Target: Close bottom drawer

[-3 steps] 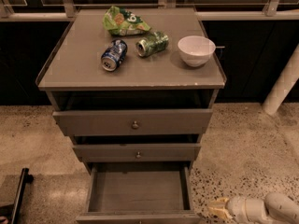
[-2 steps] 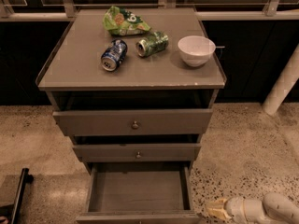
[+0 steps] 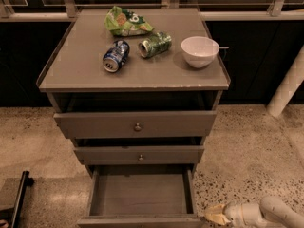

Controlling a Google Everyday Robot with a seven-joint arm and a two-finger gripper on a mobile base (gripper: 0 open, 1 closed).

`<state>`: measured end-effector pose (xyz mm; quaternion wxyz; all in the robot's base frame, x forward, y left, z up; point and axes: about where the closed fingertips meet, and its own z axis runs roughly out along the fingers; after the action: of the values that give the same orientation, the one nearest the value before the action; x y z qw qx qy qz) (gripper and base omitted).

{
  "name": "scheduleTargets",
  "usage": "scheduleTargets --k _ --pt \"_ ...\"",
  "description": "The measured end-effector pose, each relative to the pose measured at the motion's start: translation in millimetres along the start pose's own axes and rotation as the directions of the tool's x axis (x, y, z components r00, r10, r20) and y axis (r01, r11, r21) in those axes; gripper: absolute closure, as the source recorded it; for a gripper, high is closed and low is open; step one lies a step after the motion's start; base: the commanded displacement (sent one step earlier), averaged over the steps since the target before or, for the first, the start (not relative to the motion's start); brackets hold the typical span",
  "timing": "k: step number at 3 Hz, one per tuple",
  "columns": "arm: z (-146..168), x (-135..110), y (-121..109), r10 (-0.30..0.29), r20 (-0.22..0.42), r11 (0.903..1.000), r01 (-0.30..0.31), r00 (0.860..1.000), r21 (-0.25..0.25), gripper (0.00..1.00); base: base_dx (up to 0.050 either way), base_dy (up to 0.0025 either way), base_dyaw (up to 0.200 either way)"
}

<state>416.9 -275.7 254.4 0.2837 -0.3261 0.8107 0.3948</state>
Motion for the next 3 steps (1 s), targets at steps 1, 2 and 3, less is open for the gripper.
scheduleTargets --k 1,2,3 --pt "16.2 10.5 -2.5 0.042 -0.003 0.998 -0.042 0.999 -0.048 1.0 0.0 0.0 0.0" --pt "30.1 19.8 -2.5 0.076 -0.012 0.9931 -0.077 0.997 -0.089 1.0 0.0 0.0 0.0" --pt "40.0 29.7 -0.2 0.113 -0.012 0.9867 -0.113 0.994 -0.117 1.0 0.0 0.0 0.0"
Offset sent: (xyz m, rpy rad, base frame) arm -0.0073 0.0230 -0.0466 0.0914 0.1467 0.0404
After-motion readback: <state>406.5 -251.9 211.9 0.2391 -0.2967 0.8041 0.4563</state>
